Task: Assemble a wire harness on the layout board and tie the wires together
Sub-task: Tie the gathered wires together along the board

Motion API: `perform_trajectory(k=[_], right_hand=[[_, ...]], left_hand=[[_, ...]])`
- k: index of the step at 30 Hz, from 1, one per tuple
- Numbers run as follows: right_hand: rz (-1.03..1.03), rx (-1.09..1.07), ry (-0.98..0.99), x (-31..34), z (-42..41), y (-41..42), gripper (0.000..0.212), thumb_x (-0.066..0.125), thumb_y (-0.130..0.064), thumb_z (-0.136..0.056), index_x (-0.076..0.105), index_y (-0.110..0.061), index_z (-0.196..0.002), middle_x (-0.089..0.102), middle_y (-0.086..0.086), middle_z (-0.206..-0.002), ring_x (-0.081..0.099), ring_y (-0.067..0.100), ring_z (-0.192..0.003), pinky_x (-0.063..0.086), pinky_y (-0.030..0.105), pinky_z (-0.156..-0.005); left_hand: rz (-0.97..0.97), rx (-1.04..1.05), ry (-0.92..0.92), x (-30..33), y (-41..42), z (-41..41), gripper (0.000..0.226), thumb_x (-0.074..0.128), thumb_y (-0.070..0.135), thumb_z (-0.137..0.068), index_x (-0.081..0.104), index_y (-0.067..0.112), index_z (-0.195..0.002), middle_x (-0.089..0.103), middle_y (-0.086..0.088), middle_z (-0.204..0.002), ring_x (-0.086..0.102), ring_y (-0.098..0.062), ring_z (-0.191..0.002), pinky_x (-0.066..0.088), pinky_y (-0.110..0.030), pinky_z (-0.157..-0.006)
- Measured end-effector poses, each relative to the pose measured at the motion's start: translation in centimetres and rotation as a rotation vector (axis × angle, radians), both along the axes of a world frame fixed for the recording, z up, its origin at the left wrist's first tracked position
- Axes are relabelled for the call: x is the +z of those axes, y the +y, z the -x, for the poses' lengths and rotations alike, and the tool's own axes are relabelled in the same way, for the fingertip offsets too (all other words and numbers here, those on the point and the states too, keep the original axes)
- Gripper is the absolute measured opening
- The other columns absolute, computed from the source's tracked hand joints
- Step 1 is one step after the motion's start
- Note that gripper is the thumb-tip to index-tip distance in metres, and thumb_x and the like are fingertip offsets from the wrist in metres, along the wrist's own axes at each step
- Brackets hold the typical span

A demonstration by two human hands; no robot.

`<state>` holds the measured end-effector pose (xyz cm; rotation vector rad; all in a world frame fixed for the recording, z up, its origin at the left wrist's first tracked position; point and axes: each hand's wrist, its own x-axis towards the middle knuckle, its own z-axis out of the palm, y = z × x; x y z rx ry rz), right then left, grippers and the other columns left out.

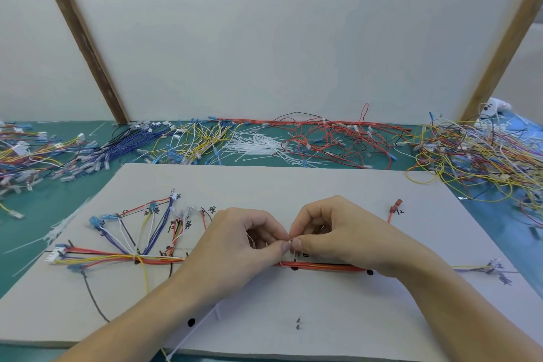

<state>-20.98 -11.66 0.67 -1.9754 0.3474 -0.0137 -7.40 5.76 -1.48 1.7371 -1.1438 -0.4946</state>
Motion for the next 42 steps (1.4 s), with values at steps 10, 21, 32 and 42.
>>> perform_trajectory(k=[10, 21, 32, 42], right_hand=[[0.049, 0.012, -0.009, 0.08, 0.07, 0.11, 0.002, 0.077, -0.02, -0.09, 0.076, -0.021, -0.089, 0.076, -0.006, -0.076, 0.062, -0.001, -0.06, 0.045, 0.01, -0.056], [0.06, 0.0, 0.006, 0.05, -0.08, 0.33, 0.003, 0.075, -0.02, -0.089, 0.074, -0.022, -0.087, 0.074, -0.009, -0.072, 0.059, -0.002, -0.057, 0.043, 0.01, -0.053], [0.087, -0.012, 0.008, -0.16, -0.17, 0.4, 0.002, 0.074, -0.023, -0.088, 0.074, -0.025, -0.087, 0.075, -0.009, -0.073, 0.062, 0.001, -0.063, 0.046, 0.014, -0.058], [0.058, -0.001, -0.012, -0.19, -0.16, 0.33, 0.001, 0.075, -0.022, -0.088, 0.075, -0.023, -0.088, 0.078, -0.003, -0.08, 0.067, 0.004, -0.068, 0.051, 0.019, -0.064]], left_hand=[[-0.008, -0.007, -0.007, -0.16, -0.05, -0.01, 0.007, 0.078, 0.026, -0.08, 0.08, 0.033, -0.082, 0.075, 0.006, -0.07, 0.059, 0.001, -0.057, 0.042, -0.012, -0.055], [-0.01, -0.01, 0.04, -0.26, -0.08, -0.06, 0.012, 0.08, 0.039, -0.077, 0.077, 0.032, -0.087, 0.078, 0.006, -0.075, 0.065, -0.004, -0.062, 0.046, -0.016, -0.059], [0.002, -0.017, 0.003, -0.58, -0.16, -0.14, 0.008, 0.078, 0.027, -0.078, 0.078, 0.032, -0.084, 0.075, 0.006, -0.07, 0.06, -0.002, -0.058, 0.043, -0.015, -0.056], [-0.01, -0.023, -0.013, -0.84, -0.15, -0.42, 0.009, 0.077, 0.032, -0.079, 0.078, 0.032, -0.088, 0.077, 0.005, -0.075, 0.062, -0.003, -0.062, 0.045, -0.016, -0.057]])
